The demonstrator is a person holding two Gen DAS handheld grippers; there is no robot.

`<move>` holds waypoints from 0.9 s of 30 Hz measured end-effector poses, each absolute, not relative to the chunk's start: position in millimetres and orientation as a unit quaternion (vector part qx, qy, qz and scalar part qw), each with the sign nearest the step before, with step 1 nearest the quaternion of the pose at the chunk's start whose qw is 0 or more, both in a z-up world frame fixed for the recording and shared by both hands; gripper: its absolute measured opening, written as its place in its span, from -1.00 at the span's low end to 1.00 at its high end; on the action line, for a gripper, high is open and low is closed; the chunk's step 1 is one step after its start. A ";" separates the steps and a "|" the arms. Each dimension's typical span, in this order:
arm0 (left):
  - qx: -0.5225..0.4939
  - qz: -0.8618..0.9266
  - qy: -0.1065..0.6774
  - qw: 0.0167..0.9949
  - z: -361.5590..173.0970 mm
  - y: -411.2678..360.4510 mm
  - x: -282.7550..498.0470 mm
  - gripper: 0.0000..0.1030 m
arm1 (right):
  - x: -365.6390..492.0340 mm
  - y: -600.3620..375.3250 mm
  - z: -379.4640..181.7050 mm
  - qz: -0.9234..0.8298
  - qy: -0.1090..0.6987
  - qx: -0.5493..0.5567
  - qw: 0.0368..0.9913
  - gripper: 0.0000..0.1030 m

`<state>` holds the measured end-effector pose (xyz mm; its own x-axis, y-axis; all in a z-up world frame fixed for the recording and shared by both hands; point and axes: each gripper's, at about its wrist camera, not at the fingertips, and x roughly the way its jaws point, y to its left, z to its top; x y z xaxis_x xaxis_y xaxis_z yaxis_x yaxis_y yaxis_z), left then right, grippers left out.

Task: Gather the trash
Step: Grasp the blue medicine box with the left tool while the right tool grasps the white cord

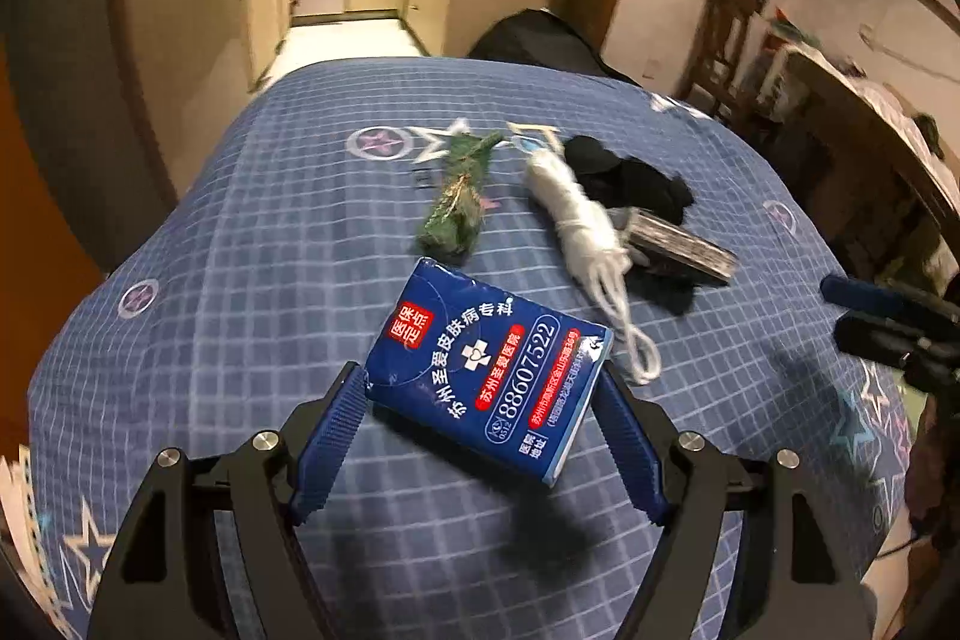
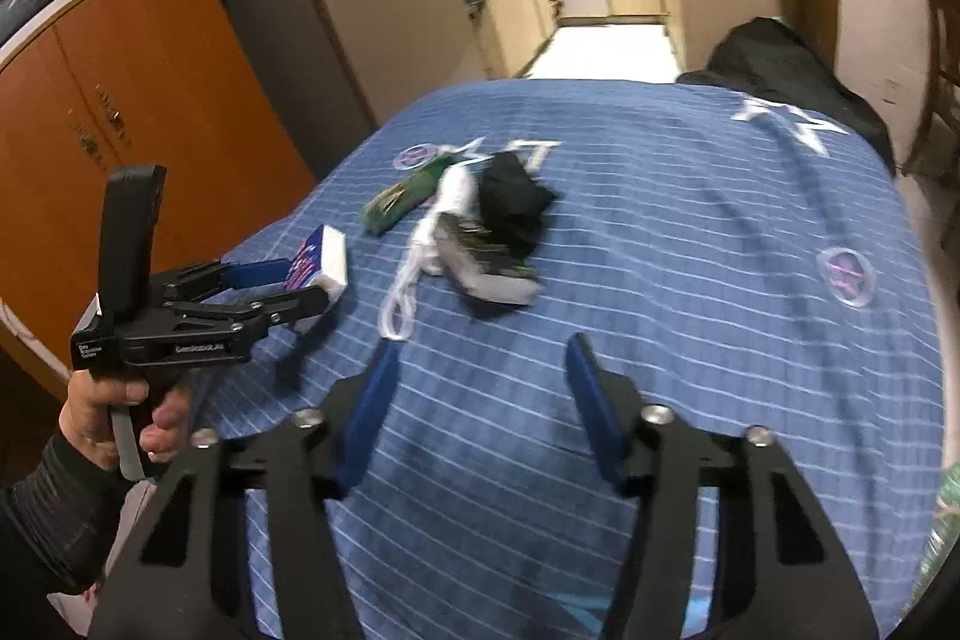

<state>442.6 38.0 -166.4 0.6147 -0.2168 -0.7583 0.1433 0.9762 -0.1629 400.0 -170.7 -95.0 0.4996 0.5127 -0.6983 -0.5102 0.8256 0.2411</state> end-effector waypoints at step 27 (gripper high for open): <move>-0.069 -0.062 0.417 0.904 -169.9 53.7 432.4 0.49 | 495.7 -59.9 -141.1 0.247 0.418 -0.035 0.874 -0.13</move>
<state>432.4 53.7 -169.9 0.6441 -0.1701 -0.7458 0.0556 0.9828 -0.1761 495.7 -59.9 -141.1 0.5293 0.4022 -0.7471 -0.4601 0.8759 0.1455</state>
